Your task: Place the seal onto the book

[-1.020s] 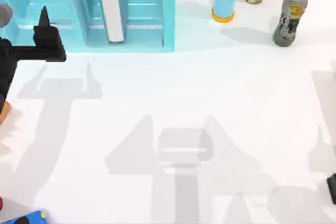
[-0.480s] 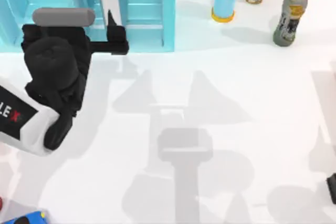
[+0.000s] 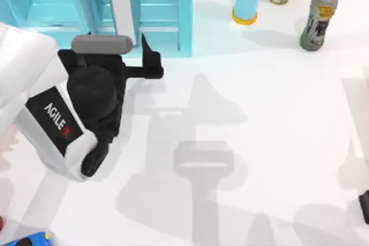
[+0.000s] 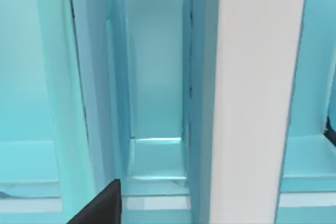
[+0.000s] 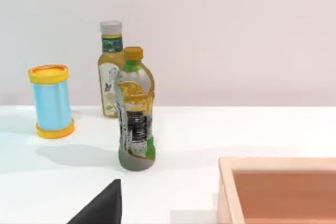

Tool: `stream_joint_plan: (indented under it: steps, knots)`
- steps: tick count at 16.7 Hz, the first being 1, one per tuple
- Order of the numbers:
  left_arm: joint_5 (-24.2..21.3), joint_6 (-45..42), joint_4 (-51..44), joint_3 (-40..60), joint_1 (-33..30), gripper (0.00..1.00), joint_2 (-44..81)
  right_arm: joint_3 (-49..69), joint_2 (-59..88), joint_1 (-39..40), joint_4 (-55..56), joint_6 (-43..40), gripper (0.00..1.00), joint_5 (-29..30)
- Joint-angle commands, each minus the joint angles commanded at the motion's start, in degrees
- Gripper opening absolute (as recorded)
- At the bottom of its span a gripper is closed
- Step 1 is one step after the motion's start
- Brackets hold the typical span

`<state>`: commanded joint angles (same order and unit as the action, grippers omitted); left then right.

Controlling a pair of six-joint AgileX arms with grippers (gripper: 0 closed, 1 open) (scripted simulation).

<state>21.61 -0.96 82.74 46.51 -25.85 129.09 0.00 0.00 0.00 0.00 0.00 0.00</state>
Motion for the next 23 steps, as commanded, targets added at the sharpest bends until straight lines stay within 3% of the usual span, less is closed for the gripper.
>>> stream_joint_plan:
  steps: [7, 16, 22, 23]
  knots:
    - [-0.3, 0.0, -0.5, 0.8, 0.4, 1.00, 0.5, 0.0, 0.0, 0.0, 0.0, 0.0, 1.00, 0.0]
    - [-4.2, 0.1, -13.5, 23.1, 4.1, 1.00, 9.5, 0.0, 0.0, 0.0, 0.0, 0.0, 1.00, 0.0]
    - [-4.9, 0.1, -15.5, 25.9, 4.8, 1.00, 10.5, 0.0, 0.0, 0.0, 0.0, 0.0, 1.00, 0.0]
    - [-4.9, 0.1, -15.5, 25.9, 4.8, 0.92, 10.5, 0.0, 0.0, 0.0, 0.0, 0.0, 1.00, 0.0]
